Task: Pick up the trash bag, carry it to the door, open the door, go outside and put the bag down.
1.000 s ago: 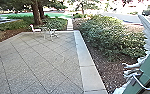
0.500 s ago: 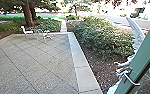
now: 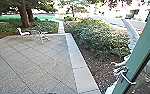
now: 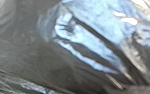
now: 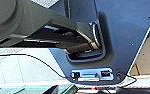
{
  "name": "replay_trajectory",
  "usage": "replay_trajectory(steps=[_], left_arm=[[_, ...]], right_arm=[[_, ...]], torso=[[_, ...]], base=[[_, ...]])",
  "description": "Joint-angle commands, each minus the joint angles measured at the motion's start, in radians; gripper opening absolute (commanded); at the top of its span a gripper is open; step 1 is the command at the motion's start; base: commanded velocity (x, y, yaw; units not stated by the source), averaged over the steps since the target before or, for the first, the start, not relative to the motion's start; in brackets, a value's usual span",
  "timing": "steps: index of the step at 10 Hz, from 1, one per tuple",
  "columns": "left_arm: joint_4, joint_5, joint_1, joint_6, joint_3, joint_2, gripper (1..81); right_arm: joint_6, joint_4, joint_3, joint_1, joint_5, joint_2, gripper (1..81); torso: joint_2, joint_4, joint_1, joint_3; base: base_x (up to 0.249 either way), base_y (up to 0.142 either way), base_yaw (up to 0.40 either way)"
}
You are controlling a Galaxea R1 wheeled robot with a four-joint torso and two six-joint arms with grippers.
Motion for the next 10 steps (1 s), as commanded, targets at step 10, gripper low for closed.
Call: replay_trajectory(steps=[10], left_arm=[[-0.032,0.121,-0.245,0.0,-0.189,-0.009,1.0]], right_arm=[[-0.004,-0.014,0.013,0.016,-0.05,-0.008,81.1]], torso=[[0.0,0.391,0.0,0.0]], base=[[0.0,0.0,0.0]])
